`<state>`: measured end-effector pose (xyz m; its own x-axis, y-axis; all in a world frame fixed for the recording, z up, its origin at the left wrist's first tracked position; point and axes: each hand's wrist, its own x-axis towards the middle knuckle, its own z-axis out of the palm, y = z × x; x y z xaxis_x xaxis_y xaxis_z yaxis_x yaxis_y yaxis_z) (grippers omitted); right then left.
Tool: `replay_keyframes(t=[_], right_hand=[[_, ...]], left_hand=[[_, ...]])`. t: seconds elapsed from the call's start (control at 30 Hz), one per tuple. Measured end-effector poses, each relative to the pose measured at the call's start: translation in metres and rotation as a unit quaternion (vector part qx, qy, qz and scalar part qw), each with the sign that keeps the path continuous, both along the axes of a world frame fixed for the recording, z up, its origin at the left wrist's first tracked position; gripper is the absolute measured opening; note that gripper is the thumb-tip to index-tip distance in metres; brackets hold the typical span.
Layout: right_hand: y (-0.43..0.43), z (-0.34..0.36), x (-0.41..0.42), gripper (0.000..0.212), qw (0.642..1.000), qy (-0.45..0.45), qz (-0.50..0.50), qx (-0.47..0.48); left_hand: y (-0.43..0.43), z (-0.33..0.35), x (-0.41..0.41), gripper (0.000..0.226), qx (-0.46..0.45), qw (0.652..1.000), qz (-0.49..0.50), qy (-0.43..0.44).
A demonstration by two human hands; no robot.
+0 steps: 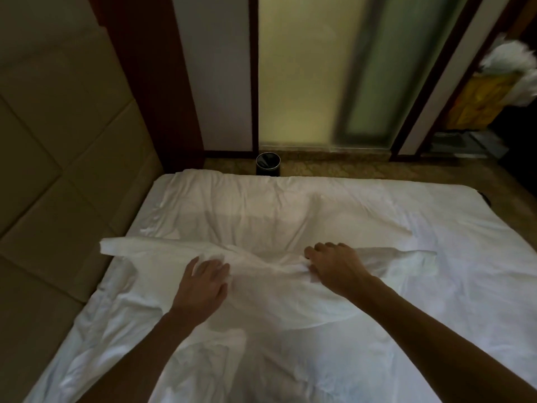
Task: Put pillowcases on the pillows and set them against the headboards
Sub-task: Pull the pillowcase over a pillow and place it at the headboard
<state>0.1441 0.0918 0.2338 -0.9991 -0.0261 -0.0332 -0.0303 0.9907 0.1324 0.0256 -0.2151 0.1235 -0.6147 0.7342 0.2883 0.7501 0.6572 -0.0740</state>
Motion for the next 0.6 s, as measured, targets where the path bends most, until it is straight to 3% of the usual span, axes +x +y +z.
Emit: replay_keyframes(t=[0.1,0.27,0.37,0.6], right_hand=[[-0.003,-0.005,0.005,0.024,1.000,-0.002,0.005,0.008],[-0.018,-0.001,-0.002,0.051,0.999,-0.044,0.016,-0.019],[-0.022,-0.005,-0.003,0.047,0.999,-0.033,0.021,-0.002],[-0.018,-0.012,0.003,0.044,0.991,-0.100,-0.017,0.085]], left_hand=[[0.006,0.016,-0.006,0.030,0.010,0.999,0.044,-0.018],[0.019,0.023,-0.024,0.011,0.008,0.993,0.106,-0.050],[0.020,0.023,-0.033,0.035,-0.023,0.987,0.123,-0.096],[0.018,0.017,-0.035,0.028,-0.105,0.973,0.127,-0.160]])
